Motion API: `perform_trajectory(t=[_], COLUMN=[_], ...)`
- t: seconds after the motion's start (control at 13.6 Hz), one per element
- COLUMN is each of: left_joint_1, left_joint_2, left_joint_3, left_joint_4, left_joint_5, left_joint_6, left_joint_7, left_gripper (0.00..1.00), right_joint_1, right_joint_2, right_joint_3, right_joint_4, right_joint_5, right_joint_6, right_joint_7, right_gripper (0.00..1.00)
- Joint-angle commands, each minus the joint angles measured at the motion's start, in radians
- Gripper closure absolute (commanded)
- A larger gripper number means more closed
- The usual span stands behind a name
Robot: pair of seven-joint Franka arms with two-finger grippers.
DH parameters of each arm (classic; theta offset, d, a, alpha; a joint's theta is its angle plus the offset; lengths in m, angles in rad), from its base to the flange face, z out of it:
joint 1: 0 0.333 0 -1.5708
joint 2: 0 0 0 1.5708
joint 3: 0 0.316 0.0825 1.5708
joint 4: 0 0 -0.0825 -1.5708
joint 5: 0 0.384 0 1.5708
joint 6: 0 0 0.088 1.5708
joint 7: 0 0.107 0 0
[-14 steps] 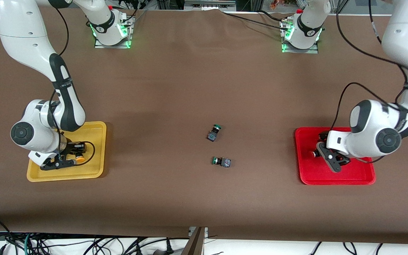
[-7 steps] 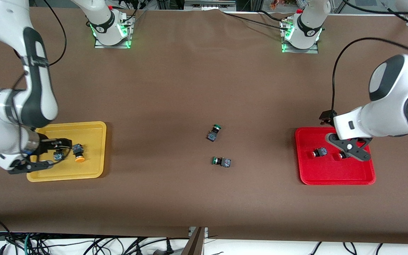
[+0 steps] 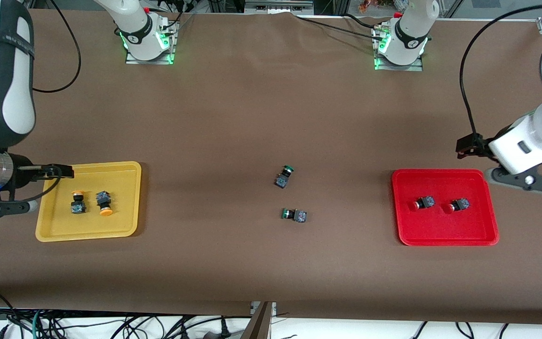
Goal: Place red and yellow buttons in trays
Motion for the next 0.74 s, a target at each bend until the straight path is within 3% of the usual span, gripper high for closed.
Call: perform_trajectory(t=[0.0,0.15,0.44,0.66], left_joint_1=[-0.109,-0.115,-0.114,-0.112], left_joint_2=[-0.261,-0.396,-0.351,-0.332], left_joint_3=[0.223,0.234,0.23,0.228], left_joint_4=[-0.364,-0.543,-0.49,-0.459], left_joint_5=[-0.109,-0.101,-0.101,-0.101], left_joint_6=[0.204,0.281,0.196,0.188], left_joint_7=[-0.032,-0.029,-0.04,-0.041], left_gripper=[0.0,0.0,0.0,0.0], right_joint_1=[-0.003,-0.004,-0.007,-0.067], right_joint_2=[-0.166,-0.251,-0.42,-0.503], right_joint_3=[0.068,0.088,0.122,0.186], right_joint_4=[-0.11,-0.188,-0.303,-0.372], right_joint_5=[-0.032,-0.036,-0.074,-0.069], right_joint_6=[-0.018,-0.015,-0.012,-0.009], right_joint_7=[0.062,0.061,0.055,0.053], right_gripper=[0.0,0.0,0.0,0.0])
